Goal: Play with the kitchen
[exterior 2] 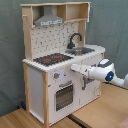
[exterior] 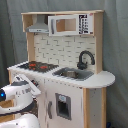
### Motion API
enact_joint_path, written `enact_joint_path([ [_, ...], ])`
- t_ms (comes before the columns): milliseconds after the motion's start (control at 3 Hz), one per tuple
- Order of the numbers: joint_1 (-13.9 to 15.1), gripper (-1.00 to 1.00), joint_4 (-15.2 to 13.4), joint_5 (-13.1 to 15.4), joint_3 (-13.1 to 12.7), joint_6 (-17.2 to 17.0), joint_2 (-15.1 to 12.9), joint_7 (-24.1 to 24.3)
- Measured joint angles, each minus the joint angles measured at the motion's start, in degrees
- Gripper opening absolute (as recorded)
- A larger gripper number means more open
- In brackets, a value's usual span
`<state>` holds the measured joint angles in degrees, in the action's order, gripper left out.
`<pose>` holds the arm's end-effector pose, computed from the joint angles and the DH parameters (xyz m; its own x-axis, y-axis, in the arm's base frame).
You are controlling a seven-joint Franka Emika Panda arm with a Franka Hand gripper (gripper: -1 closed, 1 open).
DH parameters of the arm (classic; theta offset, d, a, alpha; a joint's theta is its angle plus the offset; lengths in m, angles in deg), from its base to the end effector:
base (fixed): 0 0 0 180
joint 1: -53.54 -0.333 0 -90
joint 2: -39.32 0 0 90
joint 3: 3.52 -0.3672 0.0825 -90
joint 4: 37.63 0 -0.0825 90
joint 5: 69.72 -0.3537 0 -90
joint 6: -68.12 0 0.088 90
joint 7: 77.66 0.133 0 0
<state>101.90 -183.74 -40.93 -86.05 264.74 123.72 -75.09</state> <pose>0.3099 0.4006 0.3480 -0.0444 0.9606 -0.2744 0.0953 0.2775 0.9560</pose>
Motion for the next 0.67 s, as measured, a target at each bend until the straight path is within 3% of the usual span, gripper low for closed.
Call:
enact_joint_path([
  [667, 0.1, -1.00, -0.3, -0.1, 0.1, 1.1, 0.0, 12.0],
])
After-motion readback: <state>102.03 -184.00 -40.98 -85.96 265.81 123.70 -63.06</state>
